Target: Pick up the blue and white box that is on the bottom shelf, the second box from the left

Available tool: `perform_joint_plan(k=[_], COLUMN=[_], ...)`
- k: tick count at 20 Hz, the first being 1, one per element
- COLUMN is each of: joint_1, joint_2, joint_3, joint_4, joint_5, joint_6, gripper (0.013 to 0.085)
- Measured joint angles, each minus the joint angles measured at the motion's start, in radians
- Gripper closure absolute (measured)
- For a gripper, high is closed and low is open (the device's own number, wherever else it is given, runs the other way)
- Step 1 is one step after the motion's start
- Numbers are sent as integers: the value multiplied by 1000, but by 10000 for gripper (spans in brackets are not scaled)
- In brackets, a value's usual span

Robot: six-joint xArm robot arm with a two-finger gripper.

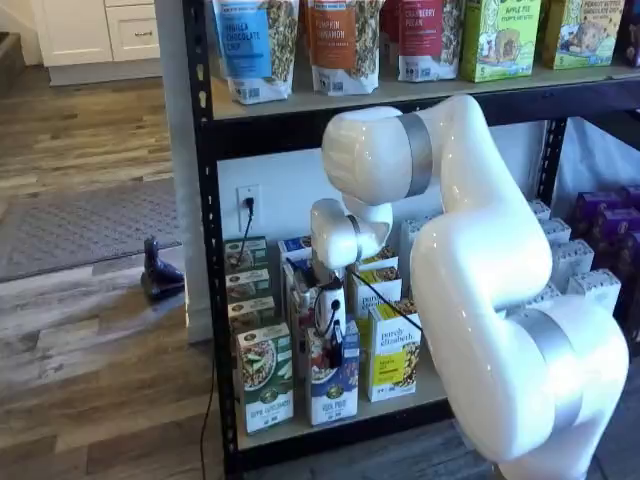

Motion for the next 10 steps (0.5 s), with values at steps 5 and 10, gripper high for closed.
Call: perform_joint_plan(k=[5, 10], joint_1=[1, 1], joint_2=[-3, -9], joint_3=[7, 20], joint_4=[-3, -4], joint_5=[-3, -10], joint_6=[4, 5], gripper=[330, 370])
